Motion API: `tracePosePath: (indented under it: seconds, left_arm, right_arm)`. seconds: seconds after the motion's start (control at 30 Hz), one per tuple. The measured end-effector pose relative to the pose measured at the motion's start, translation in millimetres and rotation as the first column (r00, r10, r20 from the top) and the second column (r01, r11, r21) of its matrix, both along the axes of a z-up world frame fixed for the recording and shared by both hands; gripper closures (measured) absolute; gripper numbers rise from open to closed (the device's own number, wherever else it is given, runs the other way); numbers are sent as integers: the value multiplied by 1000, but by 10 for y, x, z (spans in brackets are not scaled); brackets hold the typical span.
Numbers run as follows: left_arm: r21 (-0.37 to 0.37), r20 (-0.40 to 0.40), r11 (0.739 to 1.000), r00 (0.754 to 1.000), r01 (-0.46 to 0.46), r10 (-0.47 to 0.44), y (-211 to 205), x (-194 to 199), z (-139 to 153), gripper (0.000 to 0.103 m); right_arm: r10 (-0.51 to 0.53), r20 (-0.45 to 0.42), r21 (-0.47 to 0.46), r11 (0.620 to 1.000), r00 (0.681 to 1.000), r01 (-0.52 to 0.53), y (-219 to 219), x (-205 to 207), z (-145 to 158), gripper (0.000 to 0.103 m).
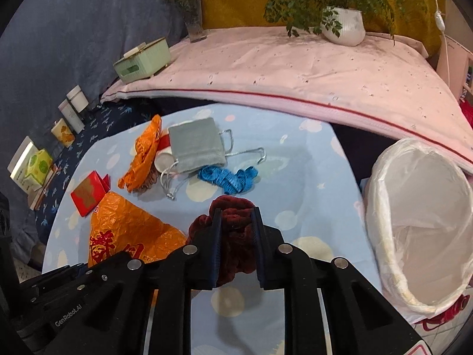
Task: Collect trash
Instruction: 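Lift the bag and cloth over the bin and open both tools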
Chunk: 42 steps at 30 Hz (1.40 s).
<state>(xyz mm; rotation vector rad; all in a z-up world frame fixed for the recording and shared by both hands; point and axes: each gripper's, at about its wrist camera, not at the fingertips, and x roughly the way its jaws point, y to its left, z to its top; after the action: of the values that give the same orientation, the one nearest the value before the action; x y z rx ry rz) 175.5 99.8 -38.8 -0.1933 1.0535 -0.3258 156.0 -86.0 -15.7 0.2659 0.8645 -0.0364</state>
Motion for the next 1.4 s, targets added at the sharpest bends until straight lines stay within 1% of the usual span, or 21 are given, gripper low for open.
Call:
tracePosePath:
  seconds: [0.13,0.27,0.37,0.5,0.63,0.73,0.93,1.03,1.1,1.13,1.17,1.2,1.27,1.3,1.37,1.4]
  left_arm:
    - [-6,60,999,998,31,-31,-198,-41,293,89]
    - [-13,111,997,991,77,-75,-481,-79,574,89]
    - [-13,141,993,984,115,-112,-724,-101,742,89]
    - [-10,177,986,971,168,-163,-1109,-154,938,89]
    - [-9,202,974,955,226,-219,-1501,-200,1081,89]
    - [-7,207,963,942,270,-263,-1804,-224,1122,89]
    - [17,212,941,919,337,-333,-2298,-247,1069,89]
    - [29,212,931,908,363,-361,-2482,-265,1035,87]
    - [25,209,928,905,373,-370,-2555,-256,1009,86]
    - [22,208,926,904,378,-374,-2590,-253,999,85]
    - [27,205,927,905,374,-372,-2623,-248,988,77]
    - [30,206,930,908,367,-365,-2638,-238,977,65]
    - [35,213,937,913,348,-347,-2664,-231,969,51]
    - [38,215,940,916,339,-339,-2662,-226,962,48]
    - [43,215,942,918,332,-333,-2658,-211,950,47]
    - [48,213,944,920,327,-330,-2650,-203,942,47]
  right_arm:
    - [-39,58,-7,999,998,39,-241,-142,297,85]
    - [-80,117,-23,996,990,84,-516,-324,585,85]
    - [-117,161,-28,992,980,123,-760,-478,780,85]
    - [-178,200,-32,982,964,188,-1117,-668,957,85]
    - [-235,214,-36,968,948,248,-1451,-821,1022,85]
    - [-272,213,-50,956,939,288,-1671,-913,1027,85]
    - [-332,194,-53,936,923,347,-2024,-1048,939,85]
    - [-355,183,-53,928,917,369,-2152,-1081,881,85]
    - [-365,179,-53,924,914,379,-2213,-1082,850,84]
    - [-368,176,-53,923,913,382,-2240,-1078,834,84]
    - [-372,174,-53,921,912,385,-2259,-1079,820,80]
    - [-380,176,-55,917,908,394,-2277,-1083,810,80]
    - [-385,177,-54,915,906,400,-2305,-1086,796,78]
    - [-390,178,-54,913,903,405,-2318,-1087,793,72]
    - [-400,185,-48,908,897,415,-2336,-1103,789,65]
    - [-401,186,-47,908,897,416,-2340,-1105,788,65]
